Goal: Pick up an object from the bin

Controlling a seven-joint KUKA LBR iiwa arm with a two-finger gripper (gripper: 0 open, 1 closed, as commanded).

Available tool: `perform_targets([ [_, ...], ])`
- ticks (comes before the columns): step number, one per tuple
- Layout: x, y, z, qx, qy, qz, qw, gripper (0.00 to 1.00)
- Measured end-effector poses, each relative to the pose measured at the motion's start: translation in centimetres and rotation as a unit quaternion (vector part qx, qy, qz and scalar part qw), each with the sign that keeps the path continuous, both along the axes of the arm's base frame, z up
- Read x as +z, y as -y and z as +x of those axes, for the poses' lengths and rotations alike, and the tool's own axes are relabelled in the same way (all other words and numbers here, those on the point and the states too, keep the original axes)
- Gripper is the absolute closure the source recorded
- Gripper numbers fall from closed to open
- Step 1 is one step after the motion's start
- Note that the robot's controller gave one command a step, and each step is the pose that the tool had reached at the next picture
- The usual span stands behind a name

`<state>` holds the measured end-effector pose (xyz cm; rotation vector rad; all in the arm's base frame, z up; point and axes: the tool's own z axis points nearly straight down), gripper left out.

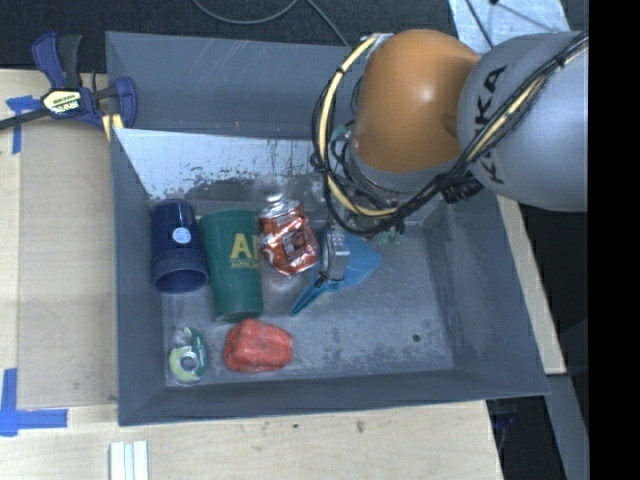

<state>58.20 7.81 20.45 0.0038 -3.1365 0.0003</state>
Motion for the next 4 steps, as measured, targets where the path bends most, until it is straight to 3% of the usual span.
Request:
perform_targets([
  [1, 0.5, 0.0, 0.2, -0.001, 0.0042, 0.0, 1.0, 0.0],
  [2, -4.0, 0.1, 1.7, -0.014, 0.0071, 0.001, 0.9999, 0.0],
  [3, -7.6, 2.0, 1.6, -0.095, 0.002, 0.0, 0.9955, 0.0],
  [4, -8.0, 2.9, 2.3, -0.162, 0.0053, 0.001, 0.9868, 0.0],
])
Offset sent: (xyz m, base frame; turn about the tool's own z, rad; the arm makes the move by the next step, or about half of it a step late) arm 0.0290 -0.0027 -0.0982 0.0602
